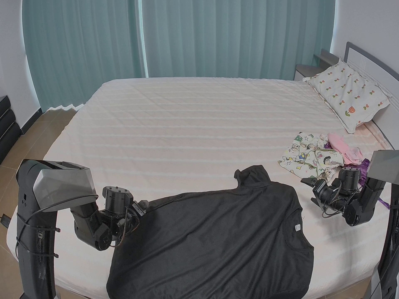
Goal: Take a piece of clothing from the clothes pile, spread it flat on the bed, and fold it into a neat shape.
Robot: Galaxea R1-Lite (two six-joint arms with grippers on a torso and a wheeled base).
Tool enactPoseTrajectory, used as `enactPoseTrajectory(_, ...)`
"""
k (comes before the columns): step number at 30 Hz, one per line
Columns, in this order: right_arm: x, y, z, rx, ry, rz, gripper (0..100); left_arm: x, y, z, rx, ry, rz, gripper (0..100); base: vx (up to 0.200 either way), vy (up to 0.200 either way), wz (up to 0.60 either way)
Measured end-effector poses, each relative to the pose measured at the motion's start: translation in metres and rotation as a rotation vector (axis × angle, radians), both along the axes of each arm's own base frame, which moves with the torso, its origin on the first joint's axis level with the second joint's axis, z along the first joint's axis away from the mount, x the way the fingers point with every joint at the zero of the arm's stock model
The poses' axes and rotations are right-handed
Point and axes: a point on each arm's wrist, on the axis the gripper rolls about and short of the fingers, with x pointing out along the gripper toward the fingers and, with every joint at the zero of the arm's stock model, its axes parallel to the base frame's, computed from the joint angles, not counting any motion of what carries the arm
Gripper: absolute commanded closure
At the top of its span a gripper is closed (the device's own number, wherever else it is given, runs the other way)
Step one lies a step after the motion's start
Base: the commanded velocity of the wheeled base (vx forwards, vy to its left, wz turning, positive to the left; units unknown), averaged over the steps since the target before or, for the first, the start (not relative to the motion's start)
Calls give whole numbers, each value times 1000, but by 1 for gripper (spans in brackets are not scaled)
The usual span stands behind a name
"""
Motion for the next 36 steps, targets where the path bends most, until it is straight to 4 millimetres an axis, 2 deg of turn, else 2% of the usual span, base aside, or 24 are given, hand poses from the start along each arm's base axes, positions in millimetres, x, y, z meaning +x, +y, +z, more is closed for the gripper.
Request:
enactPoseTrajectory(4, 1, 0, 1, -1, -12, 0, 0, 15, -1, 2, -5, -54, 24, 0, 0, 0, 0)
enactPoseTrajectory(7, 1, 0, 1, -3, -24, 0, 0, 30, 5, 5, -23, -114, 83, 0, 0, 0, 0)
enactPoseTrajectory(11, 0, 0, 0, -4, -28, 0, 0, 51, 28, 12, -87, -190, 200, 0, 0, 0, 0)
enactPoseTrajectory(15, 0, 1, -1, -4, -27, 0, 0, 70, 65, 21, -120, -265, 316, 0, 0, 0, 0)
enactPoseTrajectory(19, 0, 2, -2, -4, -26, 2, 0, 76, 85, 23, -136, -290, 374, 0, 0, 0, 0)
enactPoseTrajectory(23, 0, 2, -2, -4, -23, 3, 0, 72, 85, 22, -138, -273, 369, 0, 0, 0, 0)
enactPoseTrajectory(27, -1, 2, -2, -4, -23, 4, 0, 62, 80, 23, -160, -225, 292, 0, 0, 0, 0)
enactPoseTrajectory(32, -1, 3, -3, -4, -21, 6, 0, 53, 75, 31, -147, -96, 160, 0, 0, 0, 0)
enactPoseTrajectory(36, -1, 3, -3, -4, -20, 6, 0, 59, 71, 44, -130, -87, 102, 0, 0, 0, 0)
